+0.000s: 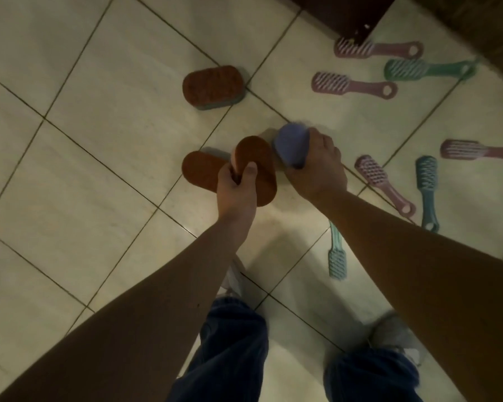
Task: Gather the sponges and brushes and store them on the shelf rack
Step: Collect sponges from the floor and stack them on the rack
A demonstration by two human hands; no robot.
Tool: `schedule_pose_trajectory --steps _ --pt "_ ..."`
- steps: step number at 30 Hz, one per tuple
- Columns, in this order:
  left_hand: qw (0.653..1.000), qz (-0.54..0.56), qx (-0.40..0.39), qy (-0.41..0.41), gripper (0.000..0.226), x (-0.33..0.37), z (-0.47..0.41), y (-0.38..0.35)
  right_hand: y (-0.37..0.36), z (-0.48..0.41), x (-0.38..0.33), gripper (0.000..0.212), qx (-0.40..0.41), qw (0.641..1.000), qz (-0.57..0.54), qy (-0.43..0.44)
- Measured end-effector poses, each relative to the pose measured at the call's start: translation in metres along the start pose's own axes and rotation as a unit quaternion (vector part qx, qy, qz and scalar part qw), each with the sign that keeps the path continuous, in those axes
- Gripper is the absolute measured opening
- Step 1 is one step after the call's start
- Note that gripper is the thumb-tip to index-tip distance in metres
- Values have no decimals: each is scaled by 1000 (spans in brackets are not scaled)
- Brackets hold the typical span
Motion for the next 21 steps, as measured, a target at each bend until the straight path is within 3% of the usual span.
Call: schedule_pose_trajectory --steps 3,5,7,10,21 --pt "1000 -2 4 -1 39 6 25 2 20 24 -1 73 -55 990 -120 -49" --pt "1000 -2 11 4 41 14 46 1 40 42 -3 53 -60 971 -218 -81" --pt "1000 0 24 8 43 26 71 -3 66 64 -6 32 -49 940 -313 -126" --pt "1000 -9 23 6 46 49 110 -11 110 95 -11 19 -54 878 -427 -210" --pt "998 -42 -12 -53 43 163 269 -37 293 206 -30 21 -19 848 -475 -234"
Point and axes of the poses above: each hand's wrist, its own z-axis away from the middle knuckle, its own y-axis out of the back of the hand, x = y × z, the point moved 1 cm from there along -z, towards the middle knuckle, and after that the axes turned 10 degrees about z, right-handed, at the moved point
